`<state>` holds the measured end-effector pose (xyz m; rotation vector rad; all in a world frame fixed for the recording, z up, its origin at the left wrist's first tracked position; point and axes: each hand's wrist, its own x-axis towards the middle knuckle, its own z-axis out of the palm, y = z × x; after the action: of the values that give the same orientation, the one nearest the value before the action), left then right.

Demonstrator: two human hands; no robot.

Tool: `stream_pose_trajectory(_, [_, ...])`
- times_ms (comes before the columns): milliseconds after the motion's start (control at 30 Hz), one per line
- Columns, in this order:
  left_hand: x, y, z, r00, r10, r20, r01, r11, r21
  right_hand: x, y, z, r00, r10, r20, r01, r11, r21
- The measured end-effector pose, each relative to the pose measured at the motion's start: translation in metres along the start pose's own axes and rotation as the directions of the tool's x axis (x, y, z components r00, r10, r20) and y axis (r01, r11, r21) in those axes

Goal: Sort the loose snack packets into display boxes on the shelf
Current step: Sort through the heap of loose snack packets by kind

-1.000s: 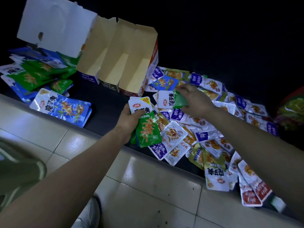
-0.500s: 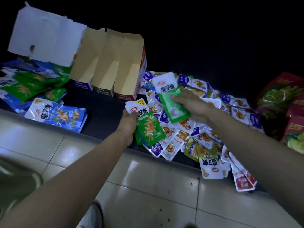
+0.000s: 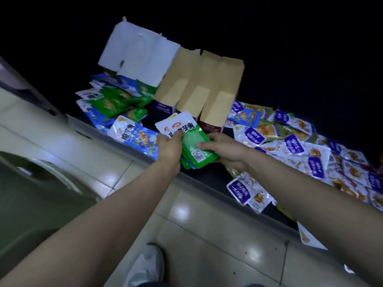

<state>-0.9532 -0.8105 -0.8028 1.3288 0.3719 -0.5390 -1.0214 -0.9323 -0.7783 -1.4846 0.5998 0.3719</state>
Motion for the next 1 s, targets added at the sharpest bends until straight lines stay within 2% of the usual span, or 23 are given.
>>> stream_pose_trajectory(100, [0.021,0.023,-0.030,0.997,0.070,-0.015,-0.069,0.994,0.081,0.028,-0.015,0.026,1.000,0.017,0.023,-0.018,0.999,0.051])
stream_pose_trajectory(167, [0.034,0.038,-0.051,0.970,0.227,-0.088,-0.196,0.944,0.267,0.051,-0.028,0.041,0.999,-0.006,-0.045,0.012,0.993,0.113])
stream_pose_trajectory(200, [0.041,0.046,-0.063,0.920,0.360,-0.152,-0.267,0.863,0.429,0.062,-0.035,0.048,0.996,-0.016,-0.093,0.028,0.991,0.128])
stream_pose_trajectory(233, [0.047,0.053,-0.076,0.847,0.496,-0.191,-0.290,0.734,0.614,0.071,-0.042,0.054,0.990,-0.030,-0.138,0.047,0.992,0.121])
stream_pose_trajectory(267, [0.052,0.059,-0.089,0.783,0.597,-0.177,-0.277,0.588,0.760,0.081,-0.047,0.059,0.981,-0.054,-0.186,0.070,0.994,0.080])
stream_pose_trajectory(300, [0.057,0.063,-0.100,0.760,0.639,-0.115,-0.260,0.463,0.847,0.090,-0.049,0.063,0.968,-0.090,-0.233,0.094,0.996,0.009])
stream_pose_trajectory(400, [0.068,0.063,-0.120,0.819,0.550,0.165,-0.317,0.193,0.928,0.113,-0.045,0.069,0.927,-0.215,-0.308,0.099,0.931,-0.351])
stream_pose_trajectory(467, [0.073,0.056,-0.125,0.841,0.476,0.258,-0.340,0.094,0.936,0.121,-0.044,0.070,0.950,-0.199,-0.240,0.019,0.805,-0.593])
stream_pose_trajectory(567, [0.078,0.051,-0.126,0.867,0.421,0.265,-0.326,0.077,0.942,0.128,-0.045,0.071,0.976,-0.167,-0.140,-0.004,0.630,-0.777])
stream_pose_trajectory(700, [0.082,0.048,-0.125,0.876,0.412,0.250,-0.311,0.088,0.946,0.132,-0.035,0.082,0.909,-0.392,-0.143,0.098,0.533,-0.840])
stream_pose_trajectory(800, [0.080,0.048,-0.125,0.874,0.410,0.260,-0.315,0.071,0.946,0.132,-0.023,0.085,0.909,-0.393,-0.141,0.039,0.416,-0.909])
stream_pose_trajectory(900, [0.077,0.050,-0.125,0.864,0.426,0.267,-0.311,0.033,0.950,0.129,-0.021,0.080,0.892,-0.439,-0.111,0.079,0.393,-0.916])
stream_pose_trajectory(1000, [0.071,0.050,-0.122,0.808,0.521,0.276,-0.329,0.010,0.944,0.119,-0.023,0.071,0.829,-0.557,-0.040,0.236,0.414,-0.879])
